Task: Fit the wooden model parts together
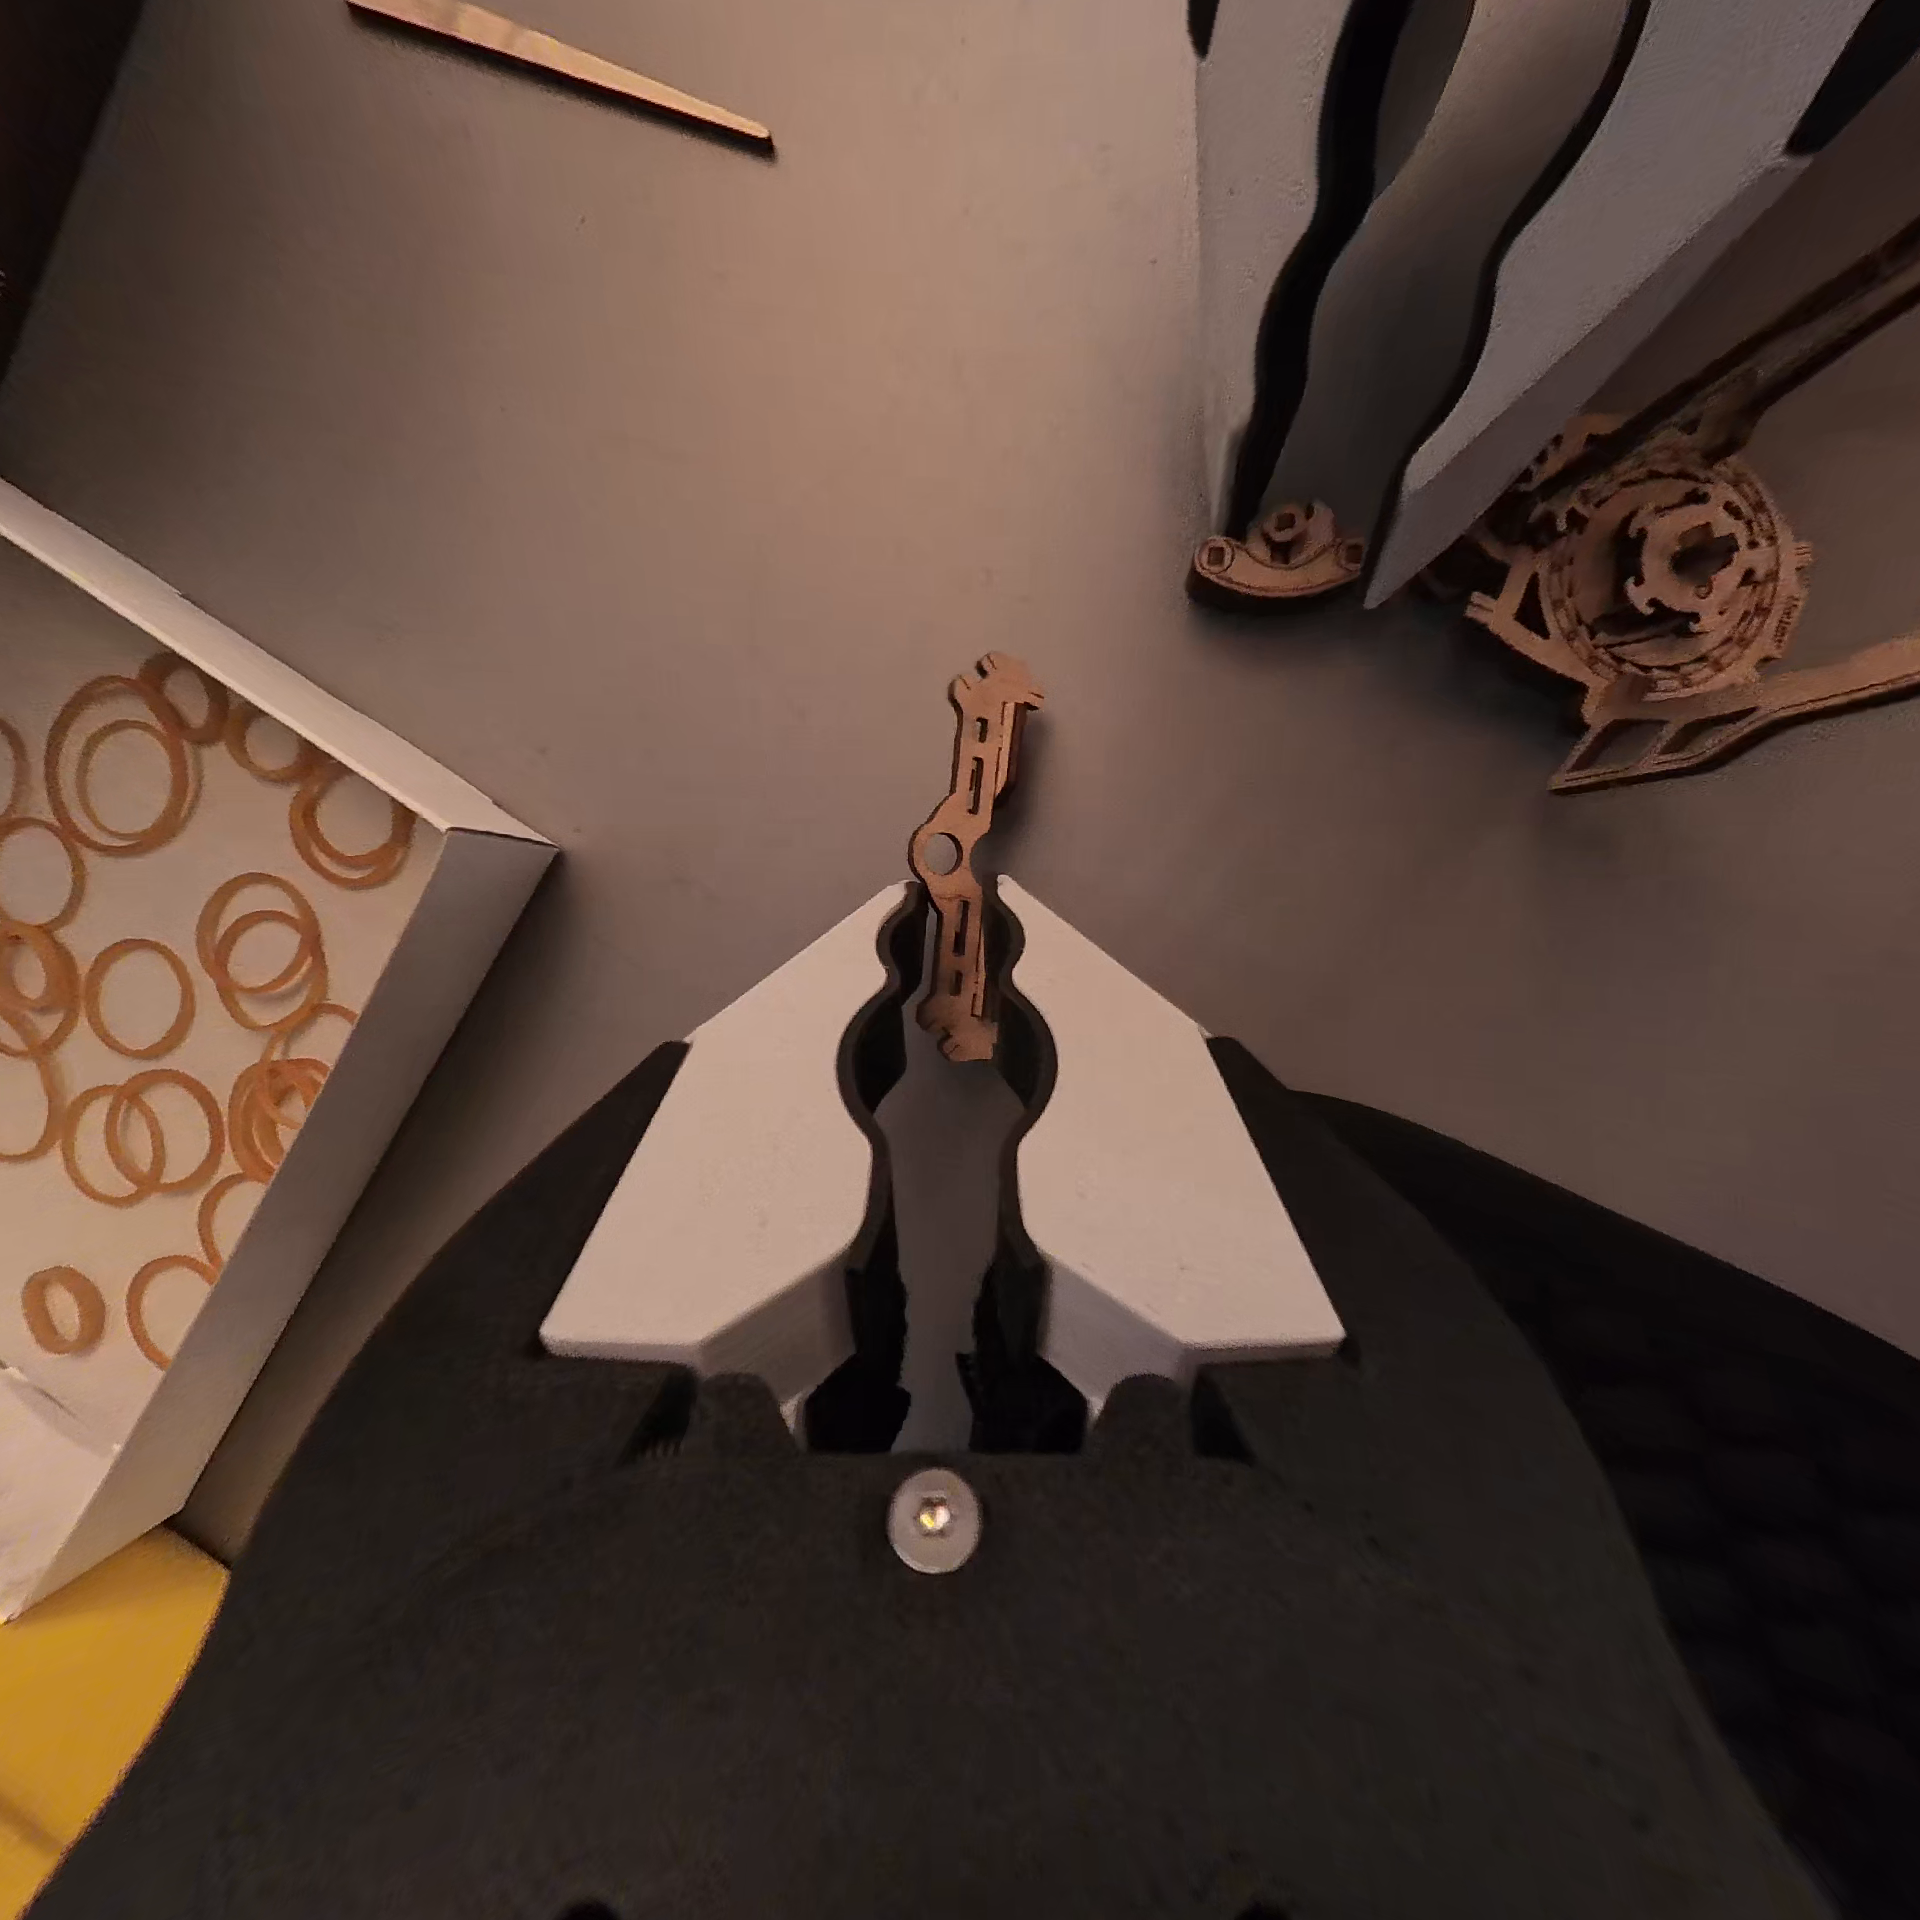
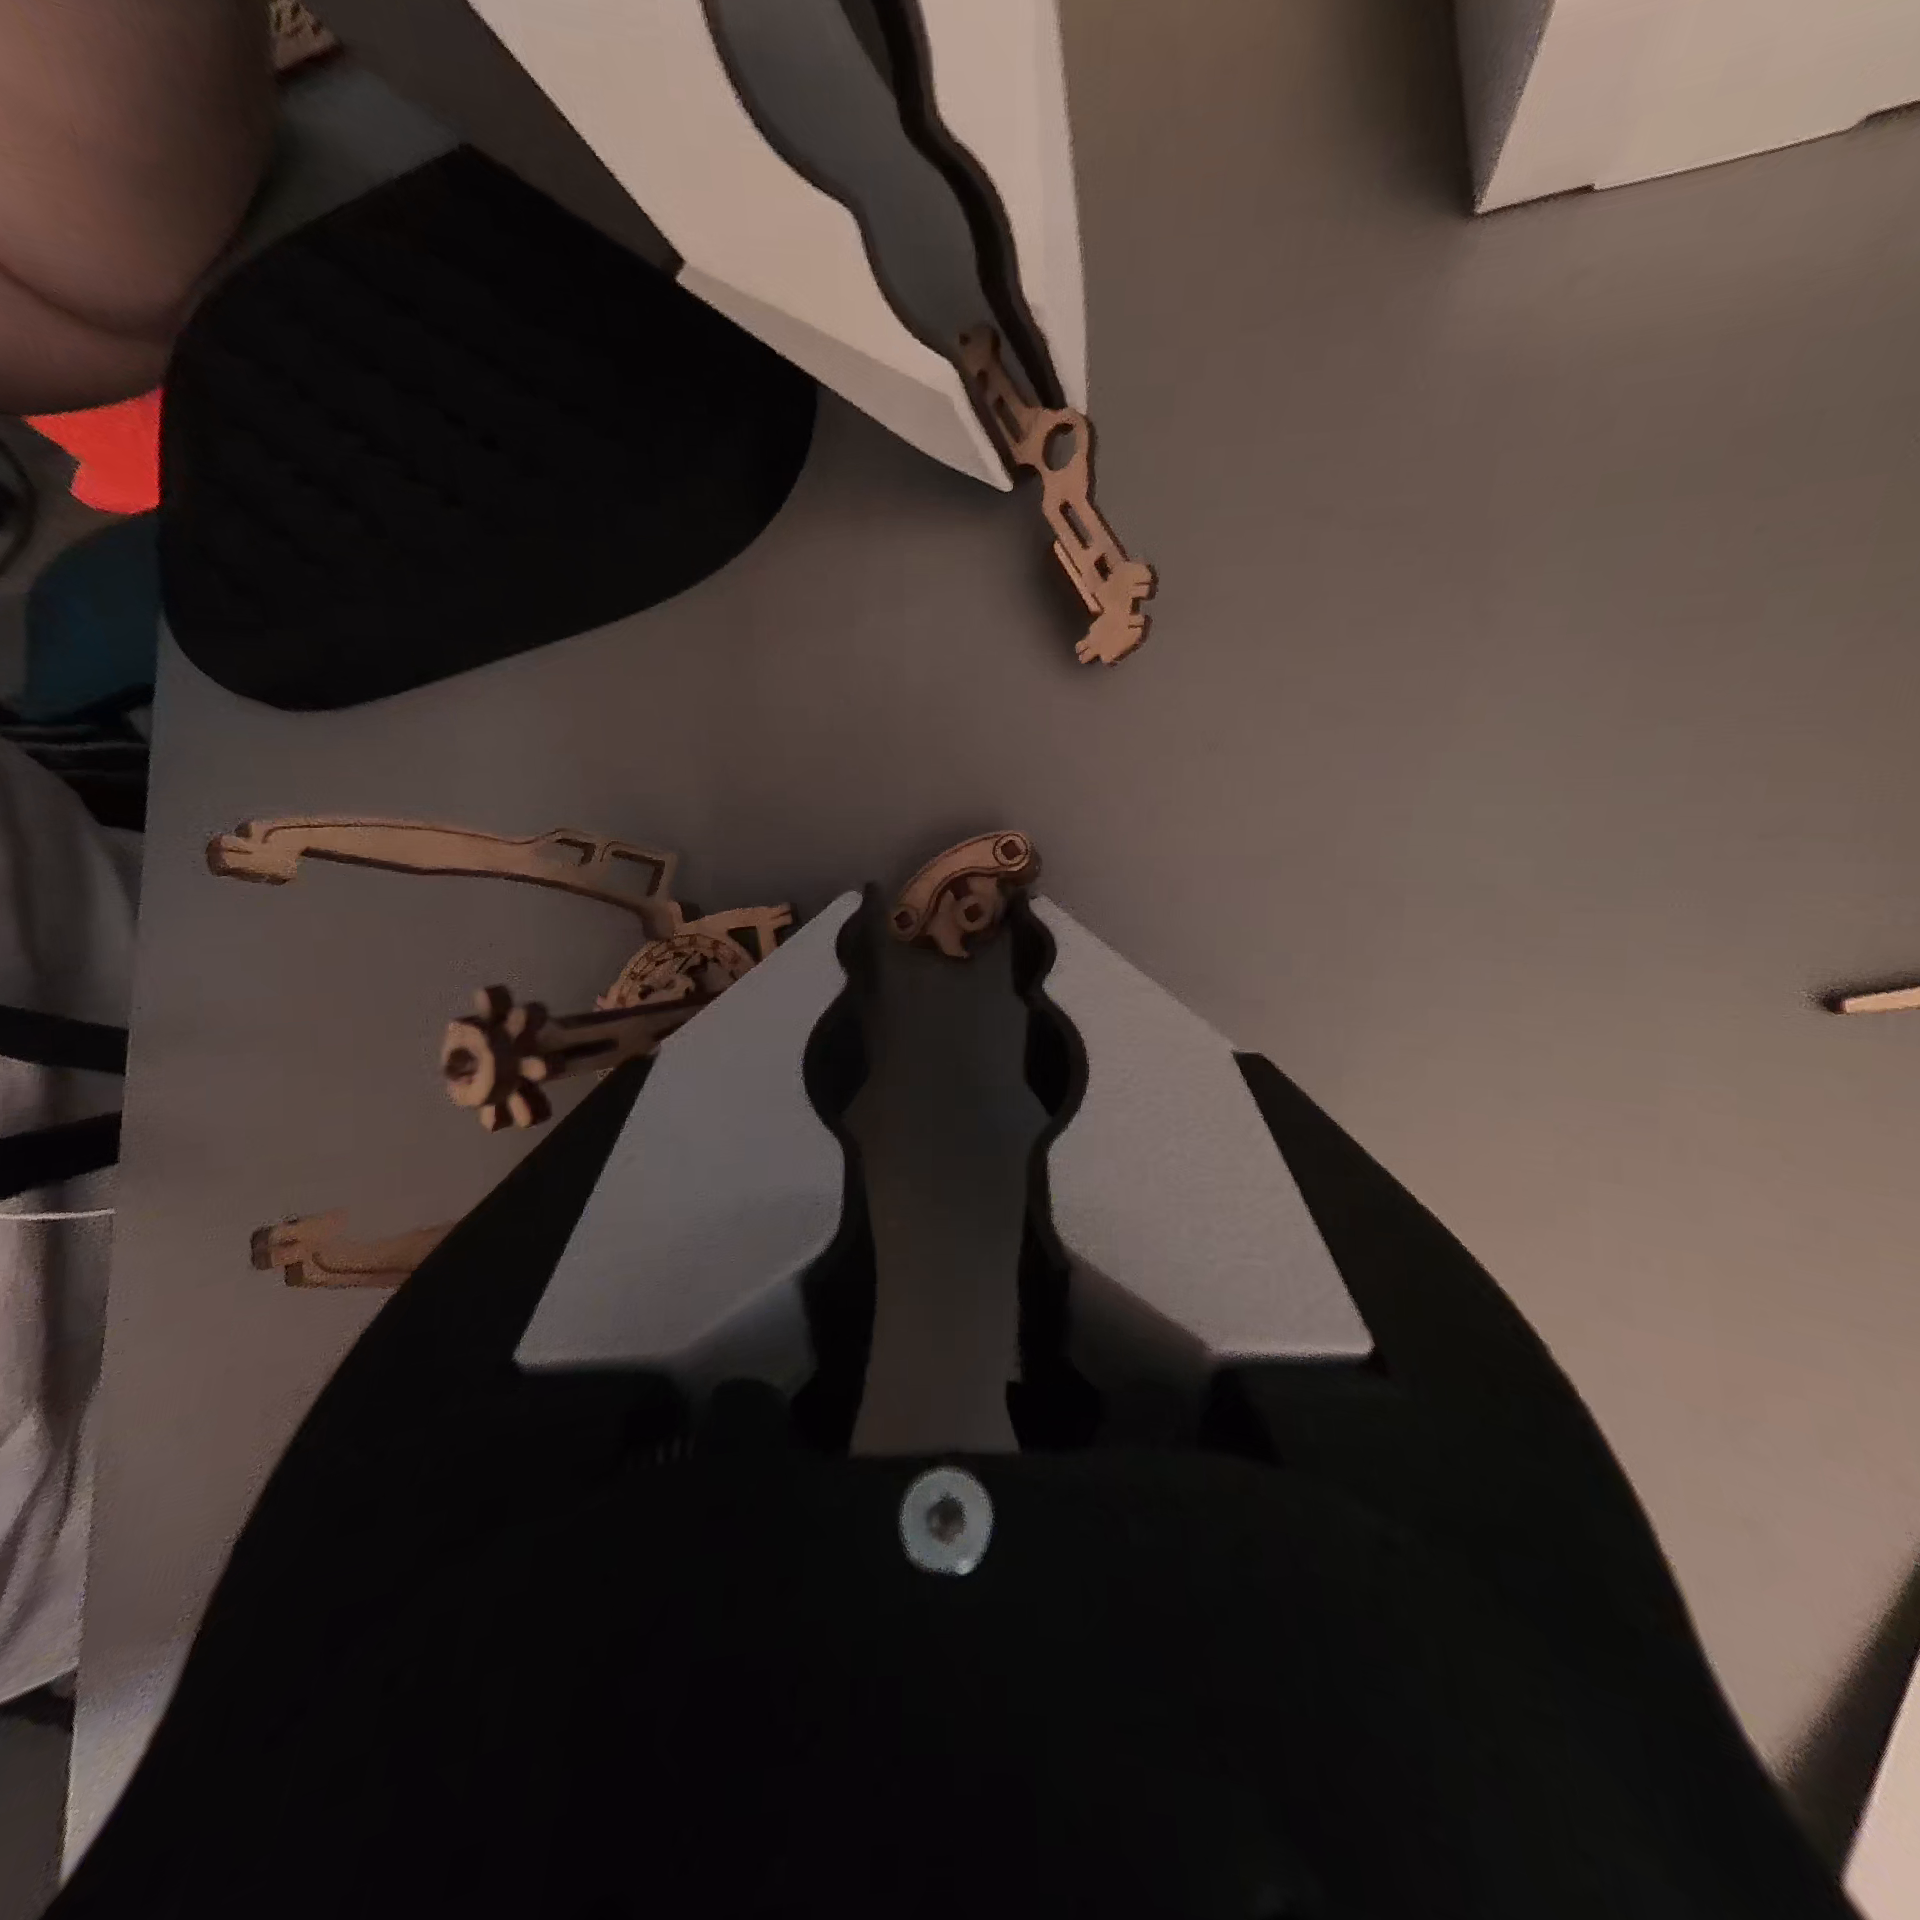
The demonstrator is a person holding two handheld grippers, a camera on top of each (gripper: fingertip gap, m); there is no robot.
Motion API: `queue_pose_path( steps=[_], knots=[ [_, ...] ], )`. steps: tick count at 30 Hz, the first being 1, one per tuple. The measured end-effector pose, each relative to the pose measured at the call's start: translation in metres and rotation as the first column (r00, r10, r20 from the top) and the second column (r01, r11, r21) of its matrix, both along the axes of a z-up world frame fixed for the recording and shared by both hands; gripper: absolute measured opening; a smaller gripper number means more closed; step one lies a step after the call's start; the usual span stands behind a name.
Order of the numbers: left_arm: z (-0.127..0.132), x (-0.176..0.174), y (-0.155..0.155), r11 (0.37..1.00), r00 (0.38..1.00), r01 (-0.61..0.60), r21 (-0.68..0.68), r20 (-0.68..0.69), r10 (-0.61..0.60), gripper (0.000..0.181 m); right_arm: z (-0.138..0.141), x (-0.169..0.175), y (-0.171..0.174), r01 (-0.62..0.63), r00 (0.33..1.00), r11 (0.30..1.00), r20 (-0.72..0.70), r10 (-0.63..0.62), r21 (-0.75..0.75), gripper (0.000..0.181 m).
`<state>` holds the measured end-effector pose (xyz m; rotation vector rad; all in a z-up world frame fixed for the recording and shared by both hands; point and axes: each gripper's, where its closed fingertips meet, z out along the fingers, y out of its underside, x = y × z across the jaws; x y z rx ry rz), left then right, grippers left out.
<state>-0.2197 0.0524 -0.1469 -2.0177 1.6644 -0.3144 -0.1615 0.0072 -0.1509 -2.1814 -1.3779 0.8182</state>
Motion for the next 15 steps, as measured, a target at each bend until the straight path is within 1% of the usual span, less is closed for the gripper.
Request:
queue_pose_path(
  steps=[3,5,6,7,9,10,12,14,15],
  knots=[
    [0.000,0.000,-0.003,1.000,1.000,0.005,-0.025,0.008,-0.005,0.009,0.002,0.002,0.000,-0.016,1.000,0.999,0.013,0.016,0.049,0.022],
    [0.002,0.000,-0.001,1.000,1.000,0.005,-0.008,0.011,-0.005,0.011,0.007,0.003,-0.002,-0.040,0.999,0.996,-0.027,0.042,0.076,0.022],
    [0.004,0.000,0.001,1.000,1.000,0.007,0.013,0.016,-0.007,0.014,0.012,0.005,0.000,-0.029,0.998,0.995,-0.049,0.034,0.091,0.022],
    [0.008,0.001,0.001,0.999,1.000,0.012,0.032,0.023,-0.013,0.016,0.018,0.006,0.000,-0.035,0.995,0.995,-0.086,0.044,0.097,0.022],
    [0.022,0.005,-0.001,0.997,0.997,0.033,0.075,0.067,-0.038,0.022,0.041,0.003,-0.007,-0.093,0.970,0.989,-0.212,0.116,0.115,0.022],
    [0.032,0.011,-0.003,0.992,0.991,0.060,0.110,0.109,-0.072,0.024,0.052,0.002,-0.009,-0.105,0.953,0.986,-0.271,0.138,0.132,0.022],
    [0.059,0.026,-0.015,0.962,0.957,0.149,0.227,0.211,-0.198,0.027,0.074,0.004,-0.013,-0.126,0.914,0.983,-0.369,0.166,0.130,0.022],
    [0.083,0.039,-0.028,0.899,0.904,0.219,0.379,0.269,-0.334,0.028,0.095,0.006,-0.015,-0.121,0.871,0.986,-0.465,0.159,0.111,0.022],
    [0.093,0.044,-0.036,0.859,0.872,0.243,0.450,0.287,-0.397,0.029,0.107,0.007,-0.019,-0.137,0.835,0.987,-0.526,0.161,0.084,0.022]
  ],
)
